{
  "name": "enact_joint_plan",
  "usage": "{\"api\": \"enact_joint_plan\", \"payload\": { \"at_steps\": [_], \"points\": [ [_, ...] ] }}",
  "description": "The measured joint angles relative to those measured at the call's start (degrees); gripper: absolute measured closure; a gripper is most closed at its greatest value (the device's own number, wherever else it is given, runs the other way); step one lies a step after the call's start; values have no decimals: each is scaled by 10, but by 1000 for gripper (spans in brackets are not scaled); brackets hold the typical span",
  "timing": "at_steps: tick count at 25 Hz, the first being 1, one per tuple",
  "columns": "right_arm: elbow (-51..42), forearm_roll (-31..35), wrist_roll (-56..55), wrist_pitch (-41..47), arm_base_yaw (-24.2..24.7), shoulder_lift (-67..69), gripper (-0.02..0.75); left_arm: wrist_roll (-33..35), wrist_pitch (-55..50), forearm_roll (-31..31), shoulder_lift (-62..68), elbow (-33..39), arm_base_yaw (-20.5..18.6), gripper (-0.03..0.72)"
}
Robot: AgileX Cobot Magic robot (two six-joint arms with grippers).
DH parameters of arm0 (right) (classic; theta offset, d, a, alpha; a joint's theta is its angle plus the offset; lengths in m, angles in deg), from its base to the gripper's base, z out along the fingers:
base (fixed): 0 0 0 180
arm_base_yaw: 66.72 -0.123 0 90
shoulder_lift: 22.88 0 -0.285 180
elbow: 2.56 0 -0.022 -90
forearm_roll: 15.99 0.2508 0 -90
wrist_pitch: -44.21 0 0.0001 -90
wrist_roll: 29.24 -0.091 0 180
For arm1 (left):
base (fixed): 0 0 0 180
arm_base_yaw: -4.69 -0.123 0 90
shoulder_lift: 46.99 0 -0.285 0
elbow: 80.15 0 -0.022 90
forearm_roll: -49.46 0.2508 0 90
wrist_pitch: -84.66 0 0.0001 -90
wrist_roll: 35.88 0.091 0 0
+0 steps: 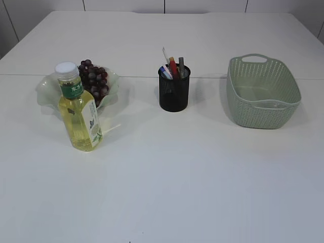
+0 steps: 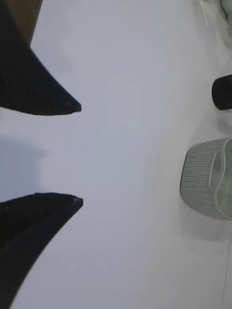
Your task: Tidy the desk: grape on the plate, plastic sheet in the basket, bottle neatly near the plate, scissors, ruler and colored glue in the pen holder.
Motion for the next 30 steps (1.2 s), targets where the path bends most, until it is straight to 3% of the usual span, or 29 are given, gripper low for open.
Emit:
{"api": "enact_joint_plan", "payload": {
  "at_steps": [5, 15, 20, 24, 30],
  "points": [
    [0, 0, 1, -2, 0, 0, 324, 0, 0, 0, 0, 0, 0, 234],
    [0, 0, 1, -2, 5, 0, 324, 0, 0, 6, 0, 0, 0, 225],
    [0, 0, 2, -2, 71, 0, 323, 0, 0, 6, 0, 0, -7, 225],
    [0, 0, 2, -2, 122, 0, 323, 0, 0, 6, 0, 0, -49, 225],
    [0, 0, 2, -3, 154, 0, 323, 0, 1, 6, 0, 0, -138, 229]
  ]
}}
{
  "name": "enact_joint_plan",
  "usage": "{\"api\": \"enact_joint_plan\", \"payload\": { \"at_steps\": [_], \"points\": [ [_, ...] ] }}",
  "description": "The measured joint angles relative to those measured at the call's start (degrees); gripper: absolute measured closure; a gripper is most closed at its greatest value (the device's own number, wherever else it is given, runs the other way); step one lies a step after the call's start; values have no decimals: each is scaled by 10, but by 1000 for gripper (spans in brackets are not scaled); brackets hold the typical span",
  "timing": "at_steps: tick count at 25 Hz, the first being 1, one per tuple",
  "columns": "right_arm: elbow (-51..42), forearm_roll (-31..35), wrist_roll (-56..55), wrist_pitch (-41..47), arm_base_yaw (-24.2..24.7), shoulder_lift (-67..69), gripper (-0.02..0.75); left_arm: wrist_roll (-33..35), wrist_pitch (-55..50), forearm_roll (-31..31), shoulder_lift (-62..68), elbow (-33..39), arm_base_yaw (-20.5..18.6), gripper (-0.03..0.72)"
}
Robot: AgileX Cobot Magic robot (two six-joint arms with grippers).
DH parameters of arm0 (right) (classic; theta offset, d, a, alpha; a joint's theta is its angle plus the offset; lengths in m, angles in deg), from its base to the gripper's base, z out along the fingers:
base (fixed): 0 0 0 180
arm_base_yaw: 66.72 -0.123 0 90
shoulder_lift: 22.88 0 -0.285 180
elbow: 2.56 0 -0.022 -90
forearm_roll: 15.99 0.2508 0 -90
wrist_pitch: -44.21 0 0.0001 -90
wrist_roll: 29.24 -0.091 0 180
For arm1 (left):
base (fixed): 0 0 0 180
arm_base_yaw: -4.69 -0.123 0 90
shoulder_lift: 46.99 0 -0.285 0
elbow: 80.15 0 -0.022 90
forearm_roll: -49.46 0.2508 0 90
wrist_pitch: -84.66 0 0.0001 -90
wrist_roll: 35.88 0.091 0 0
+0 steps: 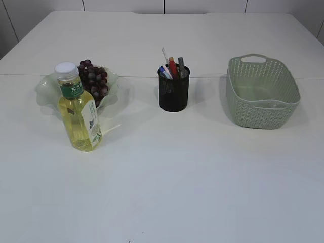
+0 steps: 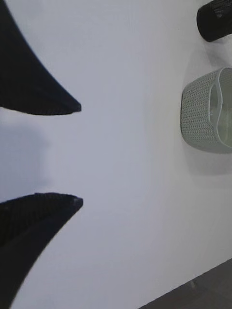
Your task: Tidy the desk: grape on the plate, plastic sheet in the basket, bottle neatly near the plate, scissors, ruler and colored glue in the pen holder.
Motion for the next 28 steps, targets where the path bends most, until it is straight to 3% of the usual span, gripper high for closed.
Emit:
{"api": "enact_joint_plan", "payload": {
  "at_steps": [9, 28],
  "points": [
    [0, 2, -1, 0, 2, 0, 323, 0, 0, 0, 0, 0, -16, 270],
    [0, 18, 14, -1, 2, 0, 322, 26, 0, -5, 0, 0, -16, 274]
  ]
}}
